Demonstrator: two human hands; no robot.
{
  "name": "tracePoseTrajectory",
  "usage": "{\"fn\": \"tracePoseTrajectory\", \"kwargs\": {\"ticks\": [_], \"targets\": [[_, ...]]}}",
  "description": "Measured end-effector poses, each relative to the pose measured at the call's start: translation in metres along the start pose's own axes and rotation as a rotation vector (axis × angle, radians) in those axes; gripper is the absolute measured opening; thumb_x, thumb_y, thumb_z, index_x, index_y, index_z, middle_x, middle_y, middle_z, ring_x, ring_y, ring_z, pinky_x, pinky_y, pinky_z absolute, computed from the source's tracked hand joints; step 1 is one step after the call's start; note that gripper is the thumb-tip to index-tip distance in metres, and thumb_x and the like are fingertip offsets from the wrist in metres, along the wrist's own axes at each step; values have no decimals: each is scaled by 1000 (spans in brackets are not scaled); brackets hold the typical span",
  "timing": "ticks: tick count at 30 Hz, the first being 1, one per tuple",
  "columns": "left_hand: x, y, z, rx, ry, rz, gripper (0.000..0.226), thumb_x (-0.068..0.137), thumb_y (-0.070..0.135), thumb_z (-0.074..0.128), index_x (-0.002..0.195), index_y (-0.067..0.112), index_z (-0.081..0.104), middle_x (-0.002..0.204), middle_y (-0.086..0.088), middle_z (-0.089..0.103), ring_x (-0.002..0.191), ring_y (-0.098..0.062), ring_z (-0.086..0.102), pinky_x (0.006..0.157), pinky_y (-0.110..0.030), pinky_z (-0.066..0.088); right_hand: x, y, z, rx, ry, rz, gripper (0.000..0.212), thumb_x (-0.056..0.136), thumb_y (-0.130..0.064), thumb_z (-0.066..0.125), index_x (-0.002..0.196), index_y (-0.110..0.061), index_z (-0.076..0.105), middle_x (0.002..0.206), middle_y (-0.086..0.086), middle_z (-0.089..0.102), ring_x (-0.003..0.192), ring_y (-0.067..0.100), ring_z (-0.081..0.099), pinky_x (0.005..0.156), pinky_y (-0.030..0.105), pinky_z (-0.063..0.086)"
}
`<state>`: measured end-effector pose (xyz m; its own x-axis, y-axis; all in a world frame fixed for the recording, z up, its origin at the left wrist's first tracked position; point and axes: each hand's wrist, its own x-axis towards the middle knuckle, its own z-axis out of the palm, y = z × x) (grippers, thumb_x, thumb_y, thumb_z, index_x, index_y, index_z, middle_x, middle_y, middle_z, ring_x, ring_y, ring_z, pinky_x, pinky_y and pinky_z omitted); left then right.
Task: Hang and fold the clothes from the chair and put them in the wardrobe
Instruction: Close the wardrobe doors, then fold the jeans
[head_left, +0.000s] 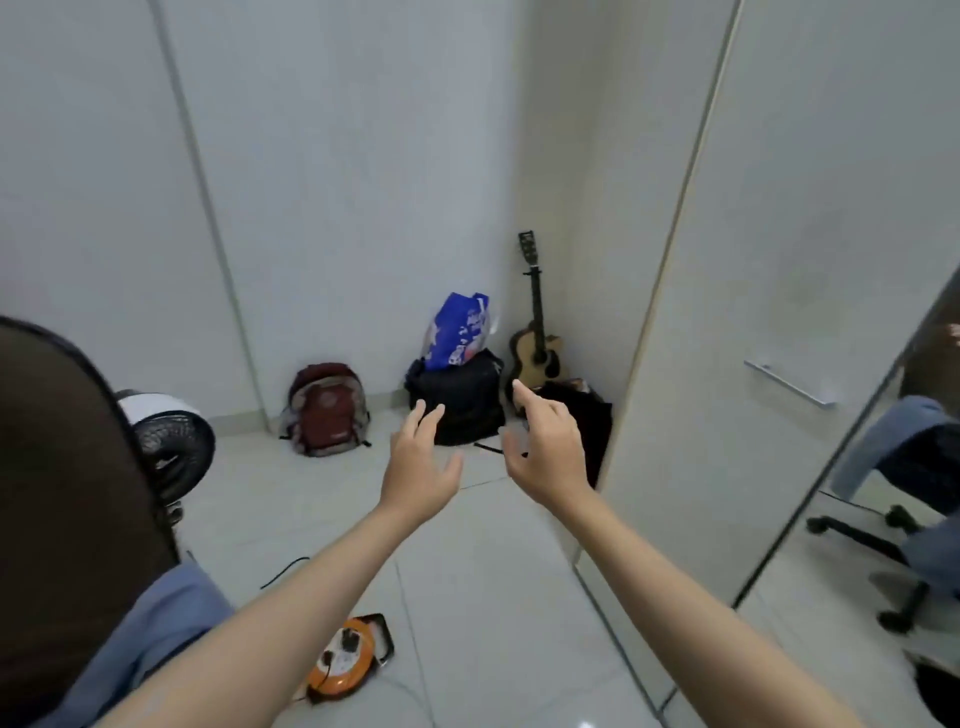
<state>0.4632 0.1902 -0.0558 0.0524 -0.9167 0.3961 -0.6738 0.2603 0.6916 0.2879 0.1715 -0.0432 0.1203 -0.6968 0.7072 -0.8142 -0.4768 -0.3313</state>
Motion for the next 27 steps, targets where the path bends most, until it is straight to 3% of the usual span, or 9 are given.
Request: {"fn": "tracePoseTrajectory", "kwargs": {"ticks": [4, 8, 14, 18, 21, 24, 27], "targets": [[-26, -83, -78, 73, 117, -156, 63, 87, 25, 60, 144, 17, 33, 154, -6, 22, 141, -24, 21, 110, -30, 22, 12, -92, 89, 157, -123, -143, 58, 83, -25, 64, 136, -12, 46, 106, 3, 63, 98, 23, 56, 86, 37, 47], [-64, -159, -144, 153, 218, -321, 60, 88, 26, 59, 142, 13, 35, 152, -10, 26, 143, -24, 20, 117, -39, 16, 1, -187, 172, 292, -265, -309, 54, 83, -25, 62, 134, -11, 49, 111, 3, 65, 98, 25, 57, 83, 37, 49], [-141, -244, -195, 152, 293, -624, 59, 91, 25, 56, 144, 15, 32, 154, -6, 21, 144, -24, 16, 117, -43, 5, -39, -284, 261, 414, -520, -469, 47, 84, -24, 58, 129, -10, 54, 115, 5, 66, 98, 29, 59, 81, 40, 49], [-192, -284, -204, 156, 319, -841, 58, 92, 30, 56, 143, 15, 34, 153, -5, 24, 142, -25, 20, 116, -47, 22, -69, -323, 306, 430, -715, -583, 46, 83, -23, 59, 128, -12, 55, 115, 6, 66, 100, 31, 59, 81, 42, 51], [-228, -309, -204, 132, 348, -970, 56, 90, 26, 58, 140, 9, 39, 148, -10, 34, 139, -28, 28, 112, -42, 29, -91, -348, 341, 444, -867, -641, 47, 83, -22, 58, 128, -12, 55, 116, 8, 65, 101, 34, 58, 83, 42, 50], [-259, -334, -202, 80, 393, -1104, 49, 78, 25, 55, 119, -1, 57, 124, -21, 55, 119, -40, 50, 95, -44, 44, -112, -372, 379, 445, -1045, -697, 49, 86, -22, 52, 134, -12, 51, 124, 9, 60, 108, 35, 53, 90, 44, 46], [-287, -350, -198, 59, 473, -1289, 52, 76, 33, 52, 114, -1, 59, 112, -20, 58, 105, -36, 55, 84, -37, 43, -131, -390, 416, 400, -1230, -753, 49, 92, -21, 49, 140, -15, 42, 137, 7, 51, 122, 30, 44, 99, 40, 41]]}}
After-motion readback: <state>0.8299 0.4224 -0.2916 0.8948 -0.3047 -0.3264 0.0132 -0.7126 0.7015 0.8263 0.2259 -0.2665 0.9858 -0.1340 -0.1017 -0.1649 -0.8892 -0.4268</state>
